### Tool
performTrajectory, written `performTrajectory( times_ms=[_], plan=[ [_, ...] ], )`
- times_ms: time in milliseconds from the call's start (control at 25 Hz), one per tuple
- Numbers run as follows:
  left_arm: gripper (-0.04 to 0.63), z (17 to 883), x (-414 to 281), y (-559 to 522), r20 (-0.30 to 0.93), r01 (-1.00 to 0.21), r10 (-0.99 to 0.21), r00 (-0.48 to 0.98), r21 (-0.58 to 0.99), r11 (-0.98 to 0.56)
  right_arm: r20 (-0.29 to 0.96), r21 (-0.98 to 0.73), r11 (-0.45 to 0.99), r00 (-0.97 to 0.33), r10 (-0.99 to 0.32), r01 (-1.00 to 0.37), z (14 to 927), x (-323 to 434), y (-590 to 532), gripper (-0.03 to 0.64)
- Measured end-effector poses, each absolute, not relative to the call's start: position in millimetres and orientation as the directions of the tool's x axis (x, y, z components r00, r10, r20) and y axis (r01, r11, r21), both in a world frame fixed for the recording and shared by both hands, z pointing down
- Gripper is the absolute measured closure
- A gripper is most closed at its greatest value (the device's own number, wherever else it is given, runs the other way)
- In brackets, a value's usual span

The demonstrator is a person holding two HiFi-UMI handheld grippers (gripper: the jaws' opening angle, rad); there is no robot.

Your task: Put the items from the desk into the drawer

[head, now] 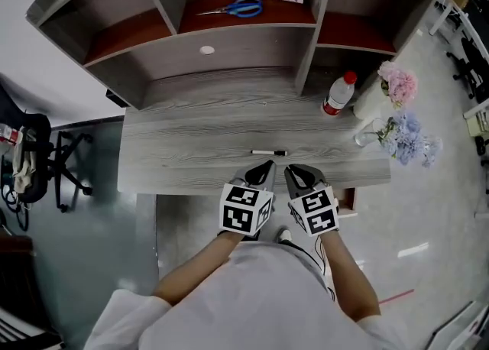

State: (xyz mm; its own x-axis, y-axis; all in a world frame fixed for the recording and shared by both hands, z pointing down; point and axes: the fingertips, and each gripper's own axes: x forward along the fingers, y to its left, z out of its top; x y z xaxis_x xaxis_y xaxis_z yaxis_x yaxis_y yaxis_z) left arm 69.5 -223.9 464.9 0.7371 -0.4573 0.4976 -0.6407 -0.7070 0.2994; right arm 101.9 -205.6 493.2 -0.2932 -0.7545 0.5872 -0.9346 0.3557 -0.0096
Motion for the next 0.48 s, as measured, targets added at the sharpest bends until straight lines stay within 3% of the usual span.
performTrajectory(
  times_ms=[480],
  plan=[
    [0.591,466.6,58.5,-268.4,0.471,-0.611,-0.436,0.767,0.326,-0.721,0.701,0.065,0.455,-0.284,-0.654,-0.888,537.2,91.0,-239.5,0.614]
  ],
)
